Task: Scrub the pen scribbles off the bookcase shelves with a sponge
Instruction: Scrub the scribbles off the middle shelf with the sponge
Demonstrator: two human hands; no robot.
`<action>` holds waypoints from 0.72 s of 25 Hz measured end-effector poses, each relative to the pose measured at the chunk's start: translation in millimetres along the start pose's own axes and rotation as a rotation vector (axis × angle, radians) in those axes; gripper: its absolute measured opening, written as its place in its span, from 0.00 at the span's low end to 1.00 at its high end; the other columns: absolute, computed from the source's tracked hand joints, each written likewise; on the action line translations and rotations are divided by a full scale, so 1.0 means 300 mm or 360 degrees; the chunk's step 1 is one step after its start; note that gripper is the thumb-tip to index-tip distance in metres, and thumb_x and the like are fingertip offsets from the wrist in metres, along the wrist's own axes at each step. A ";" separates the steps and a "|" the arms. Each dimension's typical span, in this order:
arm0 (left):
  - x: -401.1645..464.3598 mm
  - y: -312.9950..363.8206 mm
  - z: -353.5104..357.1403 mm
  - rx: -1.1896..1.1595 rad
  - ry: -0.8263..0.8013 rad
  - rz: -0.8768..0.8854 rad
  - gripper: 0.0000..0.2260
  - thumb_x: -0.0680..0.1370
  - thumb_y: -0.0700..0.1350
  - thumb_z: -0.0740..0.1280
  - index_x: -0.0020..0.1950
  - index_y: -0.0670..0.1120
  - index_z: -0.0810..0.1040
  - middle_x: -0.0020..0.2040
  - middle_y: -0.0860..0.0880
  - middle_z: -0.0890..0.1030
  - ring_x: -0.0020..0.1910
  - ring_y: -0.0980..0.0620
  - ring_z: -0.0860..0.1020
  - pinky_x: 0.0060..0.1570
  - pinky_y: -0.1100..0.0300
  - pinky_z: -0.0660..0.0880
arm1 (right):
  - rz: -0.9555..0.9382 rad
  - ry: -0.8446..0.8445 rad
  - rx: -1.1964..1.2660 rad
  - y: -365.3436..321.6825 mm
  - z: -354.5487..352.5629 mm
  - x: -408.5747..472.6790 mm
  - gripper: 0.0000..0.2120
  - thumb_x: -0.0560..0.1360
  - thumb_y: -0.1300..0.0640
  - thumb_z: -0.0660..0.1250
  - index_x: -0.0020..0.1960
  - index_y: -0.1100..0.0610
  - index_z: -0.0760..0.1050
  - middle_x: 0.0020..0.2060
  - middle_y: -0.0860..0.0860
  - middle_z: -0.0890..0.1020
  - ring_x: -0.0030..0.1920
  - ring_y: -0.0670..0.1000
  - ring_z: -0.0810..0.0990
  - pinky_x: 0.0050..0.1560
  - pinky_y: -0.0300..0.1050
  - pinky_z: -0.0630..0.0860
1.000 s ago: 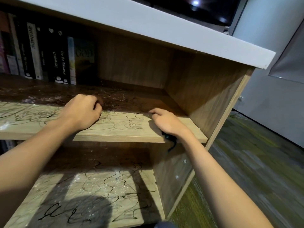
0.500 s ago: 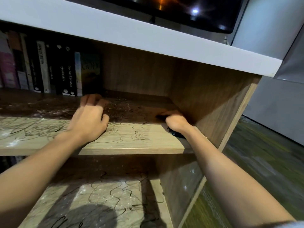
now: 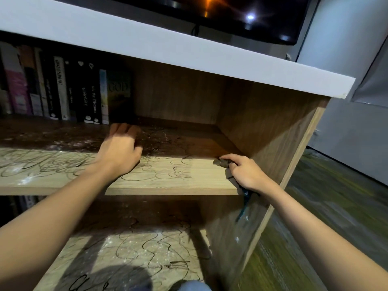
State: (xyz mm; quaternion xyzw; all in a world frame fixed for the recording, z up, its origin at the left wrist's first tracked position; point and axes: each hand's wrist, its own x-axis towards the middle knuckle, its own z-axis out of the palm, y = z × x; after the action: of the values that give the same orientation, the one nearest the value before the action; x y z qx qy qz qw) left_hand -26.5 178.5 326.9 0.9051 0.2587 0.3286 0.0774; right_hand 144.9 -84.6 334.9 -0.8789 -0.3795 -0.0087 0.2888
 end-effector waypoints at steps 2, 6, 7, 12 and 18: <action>0.010 0.002 0.005 0.0009 -0.0038 -0.0027 0.22 0.75 0.43 0.66 0.69 0.44 0.70 0.67 0.42 0.70 0.68 0.42 0.62 0.64 0.46 0.67 | 0.0094 0.0025 -0.0014 0.018 0.018 0.059 0.18 0.79 0.61 0.52 0.64 0.52 0.73 0.44 0.52 0.82 0.42 0.51 0.80 0.40 0.41 0.75; 0.045 0.005 0.043 -0.0020 -0.0001 -0.0017 0.18 0.75 0.42 0.66 0.65 0.42 0.74 0.64 0.42 0.72 0.66 0.43 0.64 0.63 0.50 0.66 | 0.0334 0.0053 -0.0216 0.047 0.063 0.233 0.11 0.79 0.59 0.54 0.41 0.56 0.73 0.38 0.52 0.77 0.41 0.56 0.77 0.41 0.45 0.69; 0.066 0.002 0.058 -0.0016 0.0012 0.0005 0.17 0.75 0.42 0.66 0.64 0.42 0.75 0.63 0.42 0.73 0.65 0.42 0.65 0.63 0.50 0.66 | 0.0358 0.0078 -0.0237 0.049 0.076 0.280 0.12 0.80 0.58 0.55 0.41 0.55 0.73 0.38 0.53 0.77 0.39 0.55 0.76 0.40 0.44 0.68; 0.216 -0.003 0.110 -0.0176 0.0248 0.0102 0.12 0.76 0.40 0.65 0.58 0.42 0.79 0.57 0.41 0.79 0.58 0.39 0.71 0.57 0.49 0.70 | 0.0340 0.0143 -0.0130 0.100 0.130 0.563 0.15 0.81 0.56 0.56 0.63 0.57 0.75 0.59 0.59 0.78 0.56 0.59 0.77 0.54 0.47 0.72; 0.334 -0.036 0.178 -0.0202 0.0247 -0.0047 0.11 0.76 0.40 0.65 0.57 0.38 0.79 0.55 0.35 0.78 0.57 0.35 0.72 0.53 0.47 0.72 | 0.0216 -0.0044 -0.0129 0.078 0.216 0.801 0.16 0.81 0.55 0.58 0.66 0.57 0.73 0.63 0.58 0.75 0.61 0.59 0.75 0.63 0.48 0.71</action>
State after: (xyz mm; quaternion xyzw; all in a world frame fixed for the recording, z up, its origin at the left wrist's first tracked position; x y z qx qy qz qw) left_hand 68.1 241.3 337.7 0.8662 0.2559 0.4123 0.1191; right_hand 318.4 95.0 325.6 -0.9137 -0.3223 0.0078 0.2475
